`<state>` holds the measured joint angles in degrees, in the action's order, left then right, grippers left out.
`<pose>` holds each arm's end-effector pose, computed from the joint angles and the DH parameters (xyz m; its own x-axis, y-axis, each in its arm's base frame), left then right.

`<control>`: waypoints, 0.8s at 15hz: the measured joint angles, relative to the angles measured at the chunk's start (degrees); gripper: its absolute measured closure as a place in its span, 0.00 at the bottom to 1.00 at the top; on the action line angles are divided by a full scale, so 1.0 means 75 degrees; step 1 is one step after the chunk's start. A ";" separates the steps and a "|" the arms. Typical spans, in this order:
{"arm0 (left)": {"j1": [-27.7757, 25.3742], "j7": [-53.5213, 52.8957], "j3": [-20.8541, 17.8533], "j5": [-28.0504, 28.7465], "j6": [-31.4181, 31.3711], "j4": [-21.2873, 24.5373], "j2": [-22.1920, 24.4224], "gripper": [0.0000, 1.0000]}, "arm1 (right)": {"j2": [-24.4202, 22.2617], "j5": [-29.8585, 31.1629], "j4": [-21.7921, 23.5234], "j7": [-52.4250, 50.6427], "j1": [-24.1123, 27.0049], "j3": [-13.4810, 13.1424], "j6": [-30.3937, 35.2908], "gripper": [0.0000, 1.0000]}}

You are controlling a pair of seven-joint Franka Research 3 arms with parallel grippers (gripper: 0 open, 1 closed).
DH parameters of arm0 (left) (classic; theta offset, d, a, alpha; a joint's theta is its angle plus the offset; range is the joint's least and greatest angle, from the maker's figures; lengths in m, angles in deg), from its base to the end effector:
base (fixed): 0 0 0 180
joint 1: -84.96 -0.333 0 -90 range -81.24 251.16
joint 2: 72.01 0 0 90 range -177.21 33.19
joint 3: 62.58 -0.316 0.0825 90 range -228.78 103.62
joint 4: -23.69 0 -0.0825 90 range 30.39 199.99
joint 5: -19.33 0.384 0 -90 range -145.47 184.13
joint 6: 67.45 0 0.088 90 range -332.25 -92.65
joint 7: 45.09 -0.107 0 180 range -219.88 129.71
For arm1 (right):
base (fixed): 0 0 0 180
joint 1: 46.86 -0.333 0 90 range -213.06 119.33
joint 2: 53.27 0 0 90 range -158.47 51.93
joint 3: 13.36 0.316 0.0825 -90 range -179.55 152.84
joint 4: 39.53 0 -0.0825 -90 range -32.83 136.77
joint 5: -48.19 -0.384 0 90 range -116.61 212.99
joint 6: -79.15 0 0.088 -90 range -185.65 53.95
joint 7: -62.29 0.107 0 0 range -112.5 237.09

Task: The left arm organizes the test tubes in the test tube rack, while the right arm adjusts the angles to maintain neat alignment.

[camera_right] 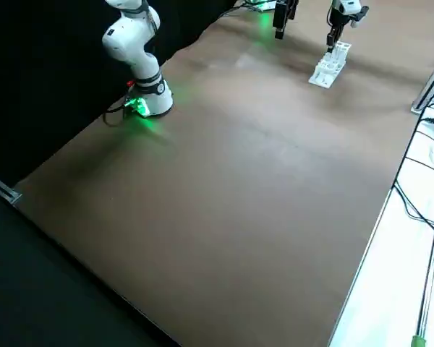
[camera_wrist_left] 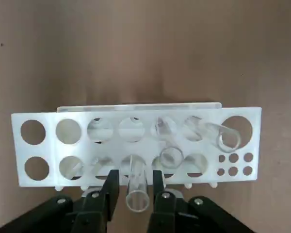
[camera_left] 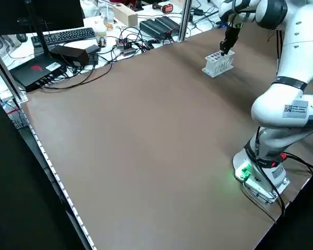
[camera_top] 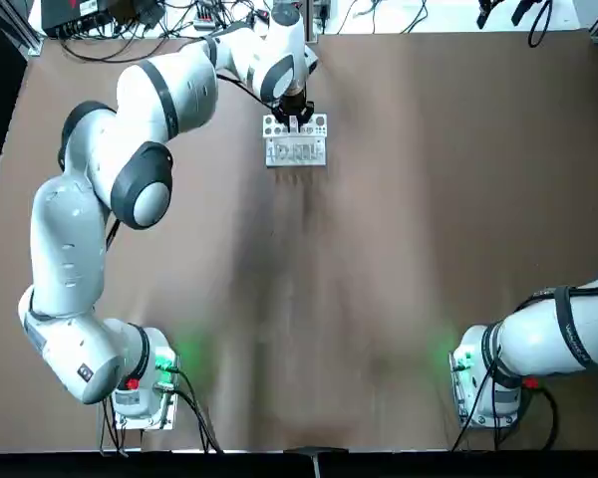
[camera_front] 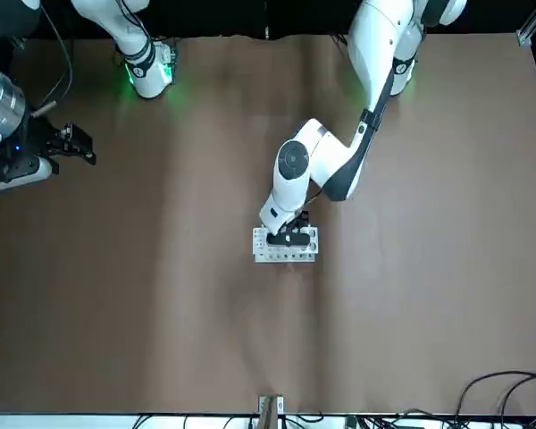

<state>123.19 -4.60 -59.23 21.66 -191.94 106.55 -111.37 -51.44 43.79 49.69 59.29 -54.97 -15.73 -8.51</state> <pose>0.5488 -0.4742 0.2872 0.9992 -0.0269 0.0294 -0.0278 -0.9992 0.0285 0.5558 0.0648 0.6100 0.9864 0.1547 -0.0550 0.1502 -0.9855 -0.0784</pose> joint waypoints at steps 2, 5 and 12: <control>0.0000 0.0000 0.0000 -0.0033 0.0000 0.0000 -0.0002 0.65 | 0.0000 0.0000 0.0000 0.0000 0.0000 0.0000 0.0000 0.00; -0.0001 0.0000 0.0000 -0.0049 -0.0004 0.0000 -0.0002 0.67 | 0.0000 0.0000 0.0000 0.0000 0.0000 0.0000 0.0000 0.00; -0.0008 0.0000 0.0000 -0.0050 -0.0007 -0.0001 -0.0002 0.73 | 0.0000 0.0000 0.0000 0.0000 0.0000 0.0000 0.0000 0.00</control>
<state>123.13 -4.60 -59.24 21.29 -192.00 106.55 -111.38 -51.44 43.79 49.69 59.29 -54.97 -15.72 -8.51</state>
